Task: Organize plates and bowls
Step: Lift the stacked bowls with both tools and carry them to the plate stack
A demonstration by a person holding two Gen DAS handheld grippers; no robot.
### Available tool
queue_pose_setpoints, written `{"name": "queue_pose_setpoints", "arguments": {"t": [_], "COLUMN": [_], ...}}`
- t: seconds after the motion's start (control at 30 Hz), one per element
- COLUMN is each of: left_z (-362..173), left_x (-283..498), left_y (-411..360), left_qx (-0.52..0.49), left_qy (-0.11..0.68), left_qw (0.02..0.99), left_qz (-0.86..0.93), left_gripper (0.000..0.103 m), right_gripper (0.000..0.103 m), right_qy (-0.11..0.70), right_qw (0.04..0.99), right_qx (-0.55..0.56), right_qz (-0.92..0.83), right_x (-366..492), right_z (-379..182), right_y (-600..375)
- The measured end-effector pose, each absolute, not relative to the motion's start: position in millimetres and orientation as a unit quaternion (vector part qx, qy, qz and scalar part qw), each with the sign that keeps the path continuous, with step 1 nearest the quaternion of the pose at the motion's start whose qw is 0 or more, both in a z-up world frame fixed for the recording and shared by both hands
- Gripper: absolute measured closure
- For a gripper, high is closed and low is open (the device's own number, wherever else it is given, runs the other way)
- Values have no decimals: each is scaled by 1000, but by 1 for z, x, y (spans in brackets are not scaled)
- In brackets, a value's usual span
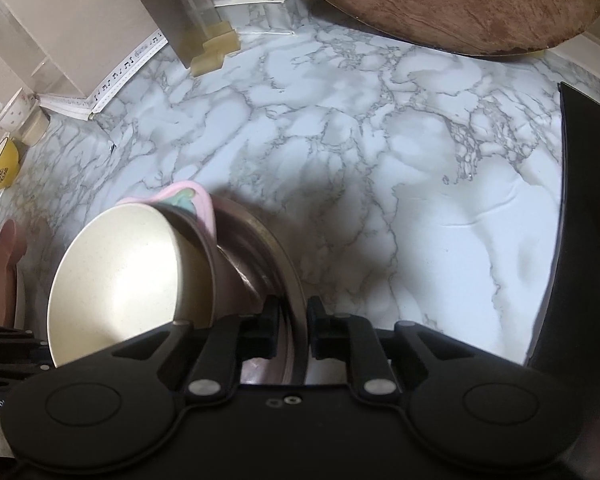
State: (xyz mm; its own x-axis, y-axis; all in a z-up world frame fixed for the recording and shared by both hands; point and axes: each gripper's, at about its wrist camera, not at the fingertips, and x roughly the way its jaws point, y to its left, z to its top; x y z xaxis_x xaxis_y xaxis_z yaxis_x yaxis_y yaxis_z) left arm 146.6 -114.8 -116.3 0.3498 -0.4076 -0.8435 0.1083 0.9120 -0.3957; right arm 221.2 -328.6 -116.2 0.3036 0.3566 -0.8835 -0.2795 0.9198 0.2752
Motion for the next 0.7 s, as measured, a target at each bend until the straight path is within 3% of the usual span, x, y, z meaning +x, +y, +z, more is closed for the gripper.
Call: {"name": "queue_pose_setpoints", "arguments": {"t": [0.7], "left_z": [-96], "left_x": [139], "left_y": [-92], "left_qx": [-107], "left_qy": [508], "left_qw": [844], "left_qz": [-132], "left_gripper": [85], "right_gripper": [91], "right_qy": [505], "right_qw": [835], "right_qx": [-3], "right_qz": [220], "right_x": [203], "right_z": [-91], "right_y": [-304]}}
